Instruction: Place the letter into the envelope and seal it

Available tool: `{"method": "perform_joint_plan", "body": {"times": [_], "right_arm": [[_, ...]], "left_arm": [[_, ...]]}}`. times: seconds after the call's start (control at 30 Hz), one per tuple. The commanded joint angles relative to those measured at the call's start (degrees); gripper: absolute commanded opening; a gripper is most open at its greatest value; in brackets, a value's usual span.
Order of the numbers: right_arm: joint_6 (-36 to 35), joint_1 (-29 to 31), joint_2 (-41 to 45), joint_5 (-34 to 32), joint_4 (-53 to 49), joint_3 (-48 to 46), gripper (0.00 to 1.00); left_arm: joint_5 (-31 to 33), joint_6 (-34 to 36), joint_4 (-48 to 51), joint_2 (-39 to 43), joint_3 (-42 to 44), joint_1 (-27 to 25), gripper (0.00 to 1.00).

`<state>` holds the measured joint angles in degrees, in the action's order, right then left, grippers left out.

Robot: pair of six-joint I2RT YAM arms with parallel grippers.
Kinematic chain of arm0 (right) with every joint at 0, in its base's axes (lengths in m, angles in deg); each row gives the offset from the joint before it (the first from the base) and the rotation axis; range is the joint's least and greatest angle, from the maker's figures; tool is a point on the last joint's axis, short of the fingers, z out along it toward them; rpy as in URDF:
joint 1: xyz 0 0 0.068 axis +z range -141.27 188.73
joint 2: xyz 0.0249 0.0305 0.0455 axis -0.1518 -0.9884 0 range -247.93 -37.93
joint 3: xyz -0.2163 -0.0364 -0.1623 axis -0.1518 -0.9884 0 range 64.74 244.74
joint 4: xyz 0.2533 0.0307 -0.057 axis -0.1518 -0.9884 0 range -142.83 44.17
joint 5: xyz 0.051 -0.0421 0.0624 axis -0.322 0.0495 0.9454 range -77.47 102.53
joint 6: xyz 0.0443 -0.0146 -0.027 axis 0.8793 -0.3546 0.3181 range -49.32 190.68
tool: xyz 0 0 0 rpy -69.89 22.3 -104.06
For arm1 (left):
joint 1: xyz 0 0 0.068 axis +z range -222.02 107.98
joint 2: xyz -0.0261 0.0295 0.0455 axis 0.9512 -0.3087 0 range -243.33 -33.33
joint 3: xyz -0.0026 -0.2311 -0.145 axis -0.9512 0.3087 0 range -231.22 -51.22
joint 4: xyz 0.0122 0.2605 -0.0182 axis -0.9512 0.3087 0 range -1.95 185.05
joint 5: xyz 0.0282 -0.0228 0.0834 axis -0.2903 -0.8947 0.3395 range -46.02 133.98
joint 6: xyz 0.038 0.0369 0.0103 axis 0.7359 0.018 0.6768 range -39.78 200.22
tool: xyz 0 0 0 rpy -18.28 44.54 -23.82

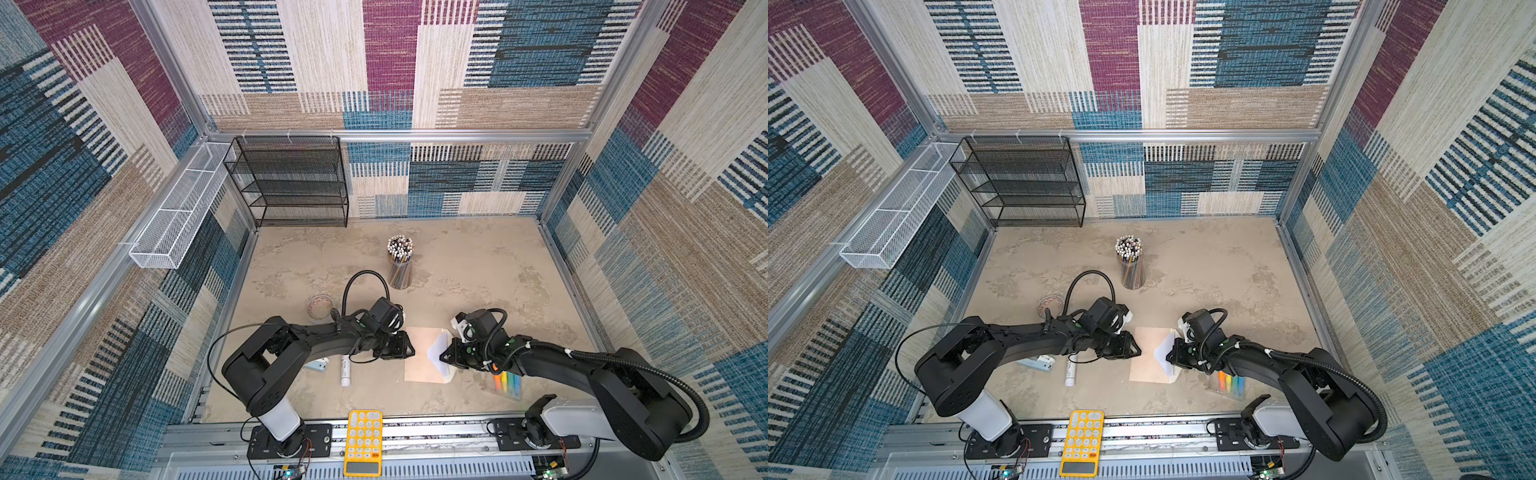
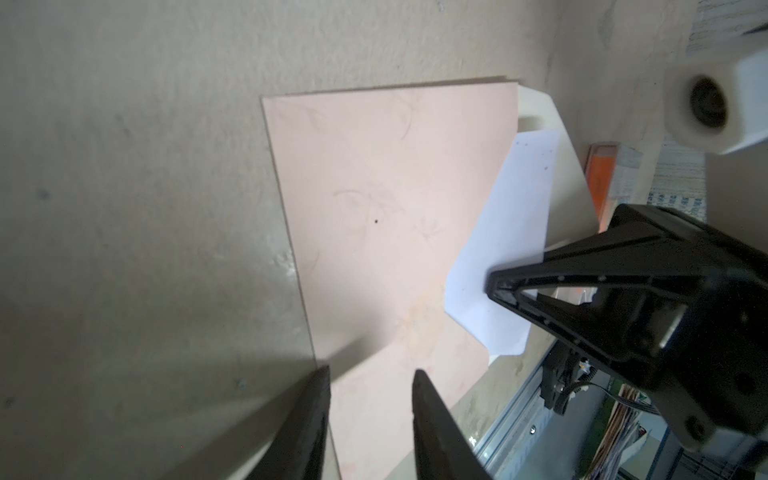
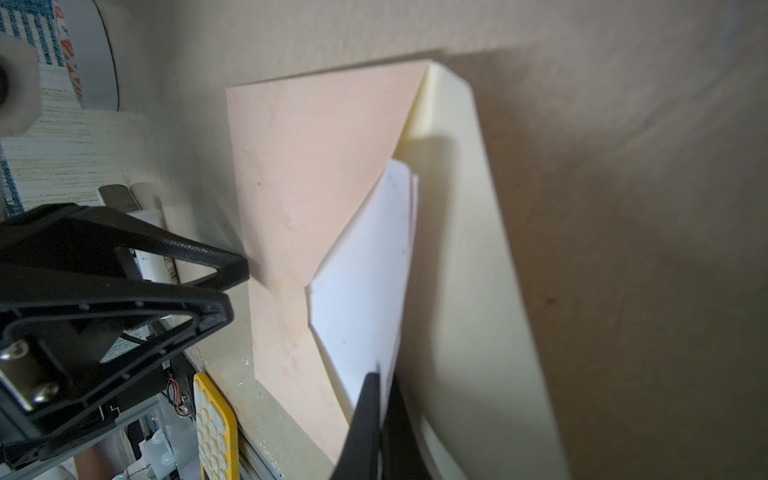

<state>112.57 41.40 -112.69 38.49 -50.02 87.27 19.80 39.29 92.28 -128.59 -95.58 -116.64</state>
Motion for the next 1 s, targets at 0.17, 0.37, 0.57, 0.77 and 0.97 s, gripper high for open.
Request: {"method": "perform_joint_plan", "body": {"times": [0.17, 0.37, 0.57, 0.77, 0.97], "right_arm": [[1.42, -0.01, -1.17, 2.48, 5.51, -0.74, 0.02], [0.93, -0.04, -2.01, 3.94, 8.07, -1.29, 0.02], [-0.53, -0.08, -1.09, 3.51, 5.87, -0.62, 0.06], [-1.26, -0.05, 4.96, -1.82, -2.84, 1.90, 0.25], [-1.63, -0.06, 4.56, -3.06, -4.94, 2.28, 0.31]], "left_arm": [[3.38, -1.95, 5.96, 0.03, 1.27, -0.03, 0.38], [3.44, -1.80, 6.59, 0.41, 0.95, -0.03, 0.37], [4.35, -1.76, 7.63, 1.25, 0.96, 0.20, 0.37], [5.19, -1.53, 9.29, 3.54, 1.28, 0.77, 0.37], [5.13, -1.22, 9.83, 4.11, 1.04, 1.12, 0.37]]}}
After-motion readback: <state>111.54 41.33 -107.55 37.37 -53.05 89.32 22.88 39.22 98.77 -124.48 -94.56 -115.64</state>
